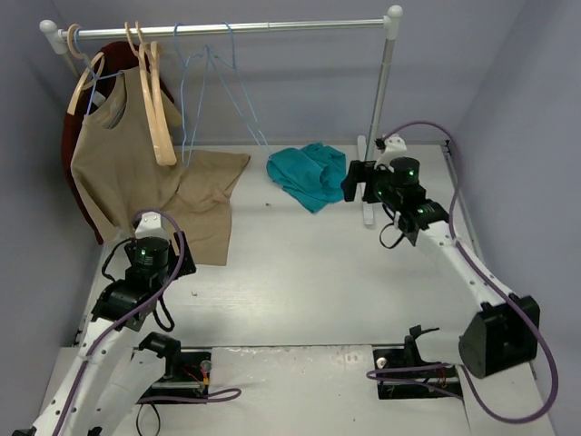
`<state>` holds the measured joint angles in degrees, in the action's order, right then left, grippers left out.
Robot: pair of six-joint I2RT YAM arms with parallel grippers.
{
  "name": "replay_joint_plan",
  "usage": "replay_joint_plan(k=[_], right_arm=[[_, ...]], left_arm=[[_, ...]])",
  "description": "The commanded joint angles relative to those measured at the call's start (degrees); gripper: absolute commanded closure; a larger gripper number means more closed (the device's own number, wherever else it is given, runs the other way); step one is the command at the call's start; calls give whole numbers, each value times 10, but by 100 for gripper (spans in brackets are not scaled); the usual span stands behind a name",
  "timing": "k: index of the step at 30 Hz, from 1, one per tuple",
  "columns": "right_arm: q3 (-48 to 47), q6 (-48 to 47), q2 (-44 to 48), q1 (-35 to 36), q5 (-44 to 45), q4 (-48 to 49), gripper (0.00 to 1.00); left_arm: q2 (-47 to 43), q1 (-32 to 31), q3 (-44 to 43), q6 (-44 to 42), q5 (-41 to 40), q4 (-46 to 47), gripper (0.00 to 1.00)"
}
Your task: Place the t-shirt on the hanger
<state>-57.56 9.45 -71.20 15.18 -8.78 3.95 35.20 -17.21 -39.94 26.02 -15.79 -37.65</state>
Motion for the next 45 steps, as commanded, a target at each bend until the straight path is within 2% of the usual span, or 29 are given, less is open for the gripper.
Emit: replay_joint_plan(k=[1,6,13,19,21,22,24,25,28,35,36,39,42,44,45], right_arm=[[-58,7,-79,18,22,111,6],[-131,14,-208,20,17,156,8],[-272,20,-416,30,-31,178,10],[-339,34,-522,34,-64,201,16],[-359,33,-537,35,-70,205,26],[-367,30,-546,35,-71,202,47],[-386,15,-547,41,-74,194,72],[-391,7,-537,42,-75,186,88],[-393,-39,-478,57,-70,155,100],[-293,-152,-245,117,-37,59,100],[-268,-159,-191,123,-35,26,100],[-220,-158,-106,139,-28,-26,100],[-137,-138,36,142,5,-81,100],[-76,-123,89,143,28,-126,91],[-58,-103,138,143,34,-142,77]], left_arm=[[22,0,-49,39,15,-15,27],[14,0,-58,61,32,-53,27],[-47,0,-59,88,35,-106,27],[-73,0,-74,101,22,-141,27],[-77,0,-77,102,24,-142,27],[-76,0,-78,103,25,-143,27],[-73,0,-80,103,27,-141,27],[-71,0,-82,101,28,-140,27],[-58,0,-87,96,34,-130,27],[-25,0,-83,89,60,-74,27],[-16,0,-81,89,68,-67,27],[1,-1,-75,89,81,-44,27],[16,-1,-67,91,95,-21,27],[22,-3,-63,96,103,-9,27],[27,-3,-58,98,107,-4,27]])
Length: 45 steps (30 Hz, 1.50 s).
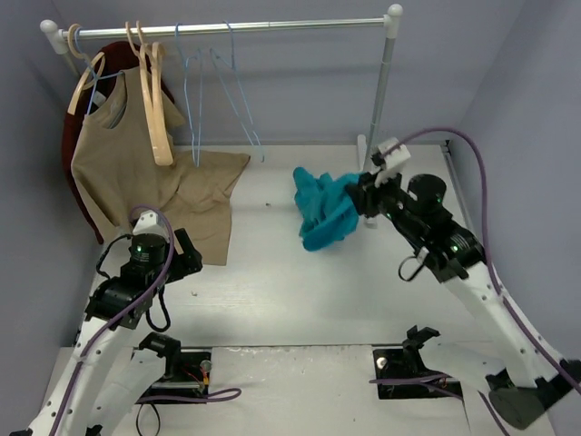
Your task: Place the t-shirt on the hanger
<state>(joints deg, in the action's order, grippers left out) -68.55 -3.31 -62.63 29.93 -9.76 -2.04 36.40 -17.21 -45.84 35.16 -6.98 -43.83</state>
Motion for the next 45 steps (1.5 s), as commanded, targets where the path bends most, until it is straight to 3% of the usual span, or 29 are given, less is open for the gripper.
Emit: replay_joint_plan(k=[1,2,3,4,6,10,14,17,20,32,34,36,37,40,45], right_arm=[[67,32,75,-5,50,-101,71],[89,50,94,-5,65,-134,61],[97,72,129,-5,78,-149,34],[102,83,142,-5,94,-164,26],[112,95,170,-5,137,-190,18],[114,92,149,-5,134,-187,19],[113,96,66,-5,85,-134,29],[114,98,-30,-7,54,-78,46],[112,90,-117,-21,10,-24,51],[-33,63,-396,-31,-78,69,47],[-42,67,-418,-30,-79,76,48],[-55,66,-443,-30,-83,78,56],[-60,64,-451,-30,-86,76,72],[-73,49,-442,-23,-95,71,99],[-90,23,-323,-5,-126,58,100]], left_arm=[[17,-3,4,11,26,60,27],[19,-3,7,13,28,65,27],[22,-3,8,16,29,66,27],[24,-4,12,19,32,67,27],[25,-4,14,21,35,66,27],[24,-5,18,25,39,66,27],[18,-5,19,32,43,55,27],[15,-6,15,34,42,38,27],[10,-6,14,36,41,18,27],[-34,-5,7,41,34,-56,27],[-41,-6,2,41,29,-70,27],[-52,-6,1,39,20,-79,27],[-59,-6,1,37,17,-86,27],[-67,-6,-1,37,2,-95,27],[-70,-6,-14,35,2,-86,27]])
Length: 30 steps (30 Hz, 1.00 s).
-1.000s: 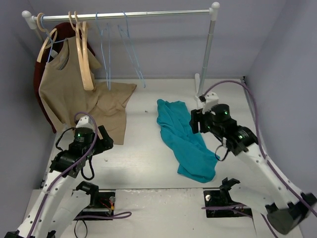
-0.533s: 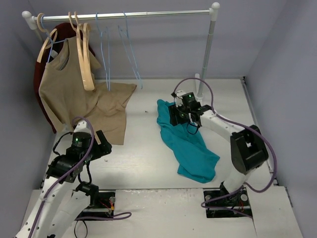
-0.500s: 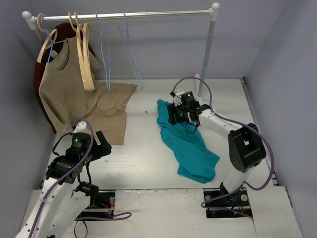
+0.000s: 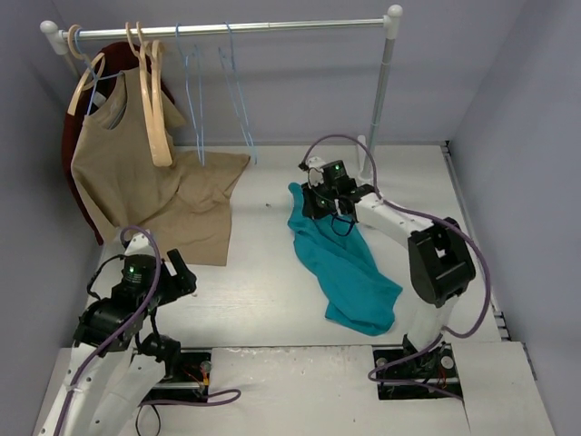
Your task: Place the t-shirt on the hanger
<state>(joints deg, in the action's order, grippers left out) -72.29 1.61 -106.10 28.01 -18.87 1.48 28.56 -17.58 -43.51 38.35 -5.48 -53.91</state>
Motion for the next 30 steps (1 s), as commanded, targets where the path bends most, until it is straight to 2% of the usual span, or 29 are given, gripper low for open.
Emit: replay_joint_plan(k=[1,5,10,13,15,17,18,19,21,23,30], right_arm=[[-69,-31,132,20,-37,1,100],[-108,-50,242,23,-68,-64,100],[-106,-75,328,22,-80,-169,100],[-50,-73,395,22,-44,-205,100],[29,-55,428,21,-2,-204,100],[101,-24,466,20,60,-207,92],[122,-16,474,20,87,-211,79],[141,18,484,20,117,-212,55],[173,39,483,20,185,-223,42],[182,59,464,20,214,-226,41],[187,60,453,22,190,-159,42]], left_arm=[[13,-3,-40,2,-12,19,27],[31,-3,-50,-3,-12,36,27],[59,-3,-59,-5,-4,73,27],[76,-3,-57,-1,7,91,27],[81,-3,-52,3,18,102,27],[86,-3,-45,8,27,112,27],[87,-3,-42,9,28,114,27],[89,-3,-37,11,32,116,27],[92,-3,-33,14,38,122,27],[95,-3,-30,15,41,124,27],[97,-7,9,22,73,160,28]])
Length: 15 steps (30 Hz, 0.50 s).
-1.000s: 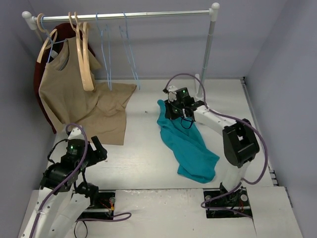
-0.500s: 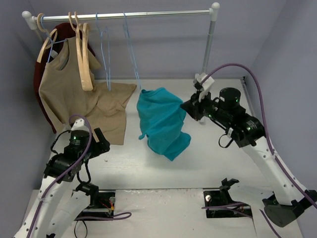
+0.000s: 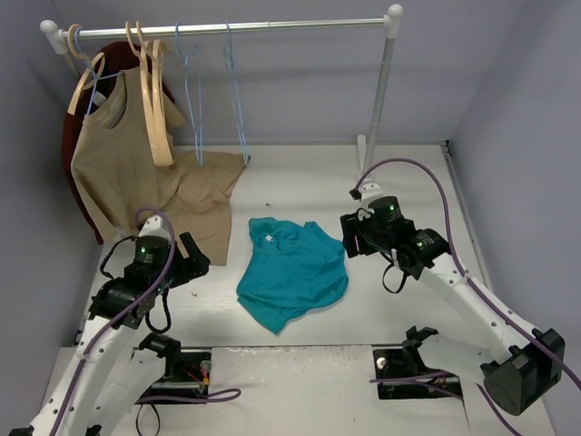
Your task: Place the t-shirt on the hanger
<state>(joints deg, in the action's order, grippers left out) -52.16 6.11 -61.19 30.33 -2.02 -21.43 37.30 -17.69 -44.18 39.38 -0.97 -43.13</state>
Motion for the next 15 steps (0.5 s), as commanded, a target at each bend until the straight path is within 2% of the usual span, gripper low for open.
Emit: replay_joint_plan(k=[1,4,8,11,15], right_arm=[[-19,15,-7,0,-1,75,41],[-27,15,-34,0,-26,95,41],[-24,10,-64,0,-92,133,41],[-28,1,-90,0,-110,149,45],[-48,-20,-124,-4,-136,165,55]], left_arm=[[11,-7,25,16,59,66,29],[29,-16,72,36,117,138,36],[72,-21,110,51,143,242,40],[113,-27,125,53,142,294,45],[173,-39,148,63,147,371,46]])
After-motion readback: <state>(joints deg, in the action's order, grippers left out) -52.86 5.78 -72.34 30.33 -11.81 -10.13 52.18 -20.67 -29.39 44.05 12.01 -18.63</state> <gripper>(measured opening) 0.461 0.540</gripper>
